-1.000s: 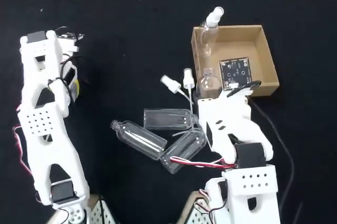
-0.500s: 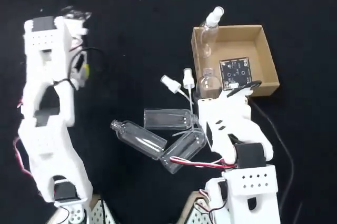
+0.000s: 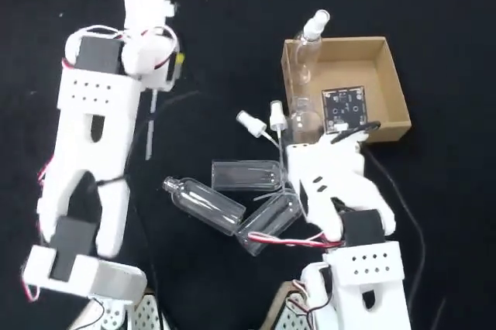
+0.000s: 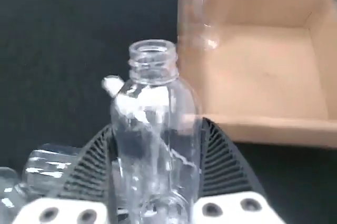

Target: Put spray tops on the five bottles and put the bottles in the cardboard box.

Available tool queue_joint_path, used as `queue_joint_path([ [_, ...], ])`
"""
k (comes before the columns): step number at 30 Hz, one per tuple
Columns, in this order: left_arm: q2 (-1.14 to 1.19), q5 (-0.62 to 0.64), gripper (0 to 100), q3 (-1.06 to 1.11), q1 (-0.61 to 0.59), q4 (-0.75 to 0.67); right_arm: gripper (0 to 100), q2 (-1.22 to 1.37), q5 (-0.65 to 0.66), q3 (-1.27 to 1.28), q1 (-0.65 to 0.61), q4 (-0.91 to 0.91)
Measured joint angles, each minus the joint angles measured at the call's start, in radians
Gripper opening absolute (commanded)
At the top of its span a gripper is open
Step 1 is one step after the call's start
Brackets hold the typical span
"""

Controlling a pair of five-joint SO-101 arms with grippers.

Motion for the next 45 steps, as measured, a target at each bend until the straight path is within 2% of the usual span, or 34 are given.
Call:
queue_joint_path([
  [4,-0.072,0.048,3,-0.025,0.06,-0.094,1.1,0.0,-0.014,0.0,-0.092,-0.055],
  [10,-0.121,0.069,3,-0.029,0.097,-0.178,1.1,0.0,-0.015,0.0,-0.176,-0.262],
  [15,-0.144,0.072,3,-0.069,0.095,-0.204,1.1,0.0,-0.015,0.002,-0.218,-0.456],
  [22,-0.189,0.072,3,-0.172,0.13,-0.176,1.1,-0.005,-0.015,0.095,-0.219,-0.528],
  [26,-0.189,0.077,3,-0.176,0.133,-0.153,1.1,-0.005,-0.015,0.189,-0.221,-0.658],
  [31,-0.189,0.236,3,-0.176,0.141,-0.152,1.1,-0.006,-0.015,0.31,-0.222,-0.819],
  [35,-0.189,0.324,3,-0.176,0.141,-0.152,1.1,-0.006,-0.015,0.316,-0.222,-0.856],
  [45,-0.189,0.339,3,-0.176,0.216,-0.152,1.1,-0.006,-0.015,0.316,-0.222,-0.859],
])
